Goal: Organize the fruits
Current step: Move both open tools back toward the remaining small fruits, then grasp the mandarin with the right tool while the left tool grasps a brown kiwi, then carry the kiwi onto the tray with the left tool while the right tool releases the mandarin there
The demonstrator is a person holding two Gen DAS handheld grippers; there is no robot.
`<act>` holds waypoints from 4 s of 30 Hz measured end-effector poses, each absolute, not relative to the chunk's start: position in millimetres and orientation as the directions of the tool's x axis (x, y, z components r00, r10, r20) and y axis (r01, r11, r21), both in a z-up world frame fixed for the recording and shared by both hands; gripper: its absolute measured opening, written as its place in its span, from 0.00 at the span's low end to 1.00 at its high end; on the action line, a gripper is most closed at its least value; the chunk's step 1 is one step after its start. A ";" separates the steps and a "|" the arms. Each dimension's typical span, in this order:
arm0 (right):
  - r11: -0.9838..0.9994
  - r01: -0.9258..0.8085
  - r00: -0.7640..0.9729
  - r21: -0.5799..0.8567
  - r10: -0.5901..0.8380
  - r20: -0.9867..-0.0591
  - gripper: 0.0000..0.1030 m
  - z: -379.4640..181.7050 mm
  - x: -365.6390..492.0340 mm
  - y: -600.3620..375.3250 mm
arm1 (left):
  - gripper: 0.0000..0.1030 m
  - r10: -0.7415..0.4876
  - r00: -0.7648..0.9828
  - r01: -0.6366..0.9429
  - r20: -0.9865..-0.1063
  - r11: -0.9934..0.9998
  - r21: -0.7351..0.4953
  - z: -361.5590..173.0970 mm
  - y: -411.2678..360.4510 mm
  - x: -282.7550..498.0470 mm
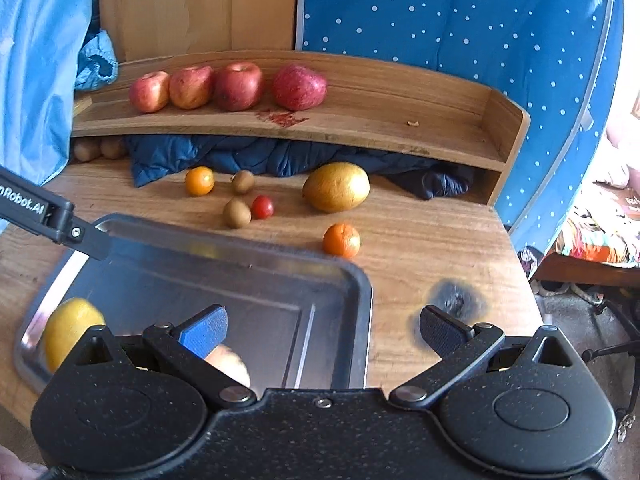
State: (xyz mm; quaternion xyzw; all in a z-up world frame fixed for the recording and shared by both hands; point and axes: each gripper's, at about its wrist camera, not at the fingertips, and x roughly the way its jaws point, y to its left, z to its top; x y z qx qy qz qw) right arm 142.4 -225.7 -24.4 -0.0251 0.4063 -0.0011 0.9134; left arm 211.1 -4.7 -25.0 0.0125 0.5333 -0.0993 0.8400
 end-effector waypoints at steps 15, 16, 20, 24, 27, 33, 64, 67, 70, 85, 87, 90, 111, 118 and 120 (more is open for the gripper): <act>0.988 0.126 0.663 -0.092 -0.153 -0.733 0.99 -39.5 197.1 -236.6 | 0.99 -0.260 0.401 0.391 -0.878 0.916 -0.092 -47.6 -51.0 285.9; 0.987 0.135 0.663 -0.087 -0.156 -0.733 0.99 -39.9 201.3 -239.4 | 0.99 -0.264 0.398 0.410 -0.878 0.908 -0.088 -49.8 -54.0 289.8; 0.985 0.158 0.651 -0.066 -0.154 -0.744 0.98 -43.5 218.9 -250.4 | 0.99 -0.261 0.428 0.467 -0.865 0.883 -0.036 -55.7 -64.5 301.3; 0.989 0.147 0.639 -0.021 -0.111 -0.761 0.93 -47.6 233.2 -257.6 | 0.99 -0.261 0.437 0.515 -0.860 0.857 0.001 -64.2 -71.7 310.7; 0.992 0.126 0.620 -0.005 -0.083 -0.780 0.84 -52.2 242.3 -257.5 | 0.99 -0.275 0.421 0.543 -0.864 0.840 -0.003 -69.9 -74.7 313.9; 0.992 0.126 0.584 0.029 -0.050 -0.810 0.75 -58.3 256.4 -255.7 | 0.93 -0.296 0.442 0.594 -0.847 0.804 0.028 -73.8 -81.3 311.0; 0.993 0.115 0.532 -0.005 -0.066 -0.844 0.43 -70.9 269.9 -247.3 | 0.45 -0.340 0.342 0.624 -0.876 0.780 -0.059 -85.7 -89.2 312.2; 0.995 0.104 0.535 -0.002 -0.057 -0.843 0.37 -71.0 269.9 -245.8 | 0.36 -0.345 0.344 0.616 -0.873 0.785 -0.068 -85.4 -88.9 312.4; 0.996 0.090 0.540 -0.003 -0.051 -0.840 0.35 -70.6 269.8 -243.1 | 0.30 -0.354 0.340 0.617 -0.872 0.783 -0.078 -85.4 -90.3 311.6; 0.999 0.031 0.593 0.030 0.006 -0.805 0.34 -55.6 252.2 -236.0 | 0.30 -0.342 0.375 0.593 -0.862 0.803 -0.060 -72.9 -88.2 301.6; 0.999 0.017 0.600 0.032 0.016 -0.800 0.34 -52.6 249.1 -235.0 | 0.30 -0.336 0.387 0.582 -0.859 0.811 -0.056 -69.5 -85.9 299.2; 0.999 -0.006 0.611 0.037 0.033 -0.791 0.34 -46.7 244.9 -231.5 | 0.30 -0.329 0.406 0.555 -0.853 0.830 -0.056 -64.0 -79.4 295.8; 0.948 -0.293 0.502 0.124 0.263 -0.824 0.34 -42.5 215.8 -175.9 | 0.30 -0.254 0.442 0.289 -0.860 0.948 -0.132 -47.7 -7.6 247.7; 0.932 -0.338 0.463 0.129 0.284 -0.840 0.34 -48.1 204.9 -159.4 | 0.30 -0.245 0.412 0.225 -0.878 0.961 -0.163 -50.9 12.8 236.1; 0.930 -0.345 0.456 0.127 0.284 -0.844 0.34 -49.1 202.7 -156.5 | 0.30 -0.242 0.395 0.216 -0.886 0.962 -0.166 -52.1 17.2 234.8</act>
